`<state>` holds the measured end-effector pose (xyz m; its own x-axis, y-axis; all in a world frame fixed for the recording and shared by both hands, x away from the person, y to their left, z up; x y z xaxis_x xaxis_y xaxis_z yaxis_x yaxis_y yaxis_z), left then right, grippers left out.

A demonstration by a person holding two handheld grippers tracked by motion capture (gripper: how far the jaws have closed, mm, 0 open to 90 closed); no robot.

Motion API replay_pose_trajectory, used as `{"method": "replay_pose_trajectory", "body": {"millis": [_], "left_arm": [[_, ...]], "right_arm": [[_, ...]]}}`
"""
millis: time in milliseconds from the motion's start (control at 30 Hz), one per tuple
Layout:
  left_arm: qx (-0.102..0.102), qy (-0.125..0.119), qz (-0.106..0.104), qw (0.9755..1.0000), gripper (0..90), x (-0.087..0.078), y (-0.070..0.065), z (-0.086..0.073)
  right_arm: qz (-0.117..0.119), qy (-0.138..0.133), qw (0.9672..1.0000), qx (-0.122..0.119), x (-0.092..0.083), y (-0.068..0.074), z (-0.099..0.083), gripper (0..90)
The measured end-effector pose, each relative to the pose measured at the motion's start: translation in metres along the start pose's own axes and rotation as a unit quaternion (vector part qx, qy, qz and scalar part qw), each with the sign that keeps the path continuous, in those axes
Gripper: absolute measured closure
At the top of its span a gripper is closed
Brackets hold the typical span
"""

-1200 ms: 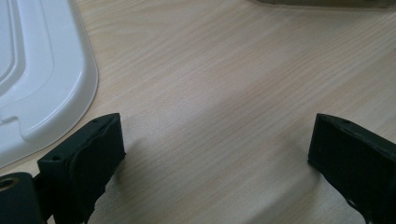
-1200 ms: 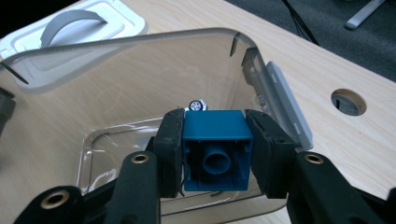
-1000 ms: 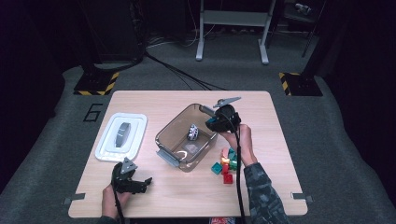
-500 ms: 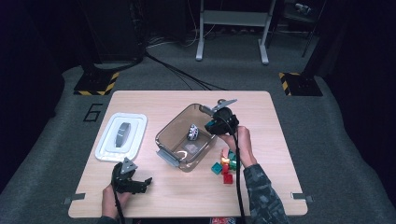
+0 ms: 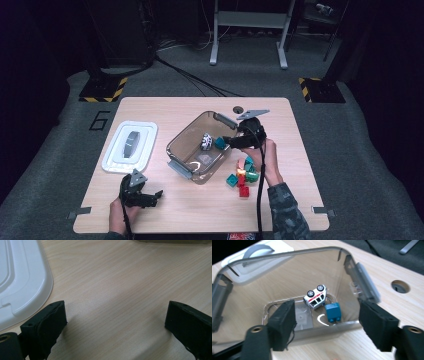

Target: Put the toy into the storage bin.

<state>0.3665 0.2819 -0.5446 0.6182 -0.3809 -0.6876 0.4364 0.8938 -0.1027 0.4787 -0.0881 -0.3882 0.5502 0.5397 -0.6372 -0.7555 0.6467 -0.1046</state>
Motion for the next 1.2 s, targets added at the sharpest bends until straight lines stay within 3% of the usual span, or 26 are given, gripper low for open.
{"method": "replay_pose_trajectory", "body": {"millis": [133, 300, 567, 700, 933, 967, 1200], "left_arm": [[-0.003, 0.001, -0.002, 1.0000, 3.6, 0.000, 0.000, 0.000], [-0.004, 0.002, -0.002, 1.0000, 3.5, 0.000, 0.000, 0.000], [-0.004, 0.002, -0.003, 1.0000, 3.5, 0.001, 0.001, 0.000], [-0.005, 0.002, -0.004, 1.0000, 3.5, 0.001, 0.001, 0.000], [-0.005, 0.002, -0.003, 1.0000, 3.5, 0.001, 0.001, 0.000], [-0.005, 0.002, -0.003, 1.0000, 3.5, 0.001, 0.001, 0.000], [-0.005, 0.002, -0.003, 1.0000, 3.6, 0.001, 0.000, 0.000]], "right_arm": [[-0.015, -0.018, 0.9997, 0.011, -0.022, -0.002, -0.011, 20.9], [-0.035, -0.014, 0.9991, 0.021, -0.040, -0.005, -0.034, 16.0], [-0.040, 0.011, 0.9975, 0.058, -0.037, -0.015, -0.086, 9.9], [-0.042, 0.030, 0.9957, 0.077, -0.025, -0.022, -0.109, 14.4], [-0.031, 0.060, 0.9939, 0.087, 0.002, -0.031, -0.136, 26.5], [-0.029, 0.057, 0.9949, 0.078, 0.004, -0.033, -0.138, 29.1], [-0.013, 0.045, 0.9951, 0.087, 0.005, -0.038, -0.148, 46.2]]}}
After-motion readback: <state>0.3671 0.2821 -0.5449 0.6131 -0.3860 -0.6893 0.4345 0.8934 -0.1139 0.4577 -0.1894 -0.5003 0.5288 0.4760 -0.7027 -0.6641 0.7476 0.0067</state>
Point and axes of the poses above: each handheld gripper's, and its own axes: x roughly forward along the jaws, z roughly out of its top, y roughly to its left, the point moved 2 cm from there along x, roughly forward along the jaws, and after that the axes turned 11 degrees about -x, right-handed, at the moved point
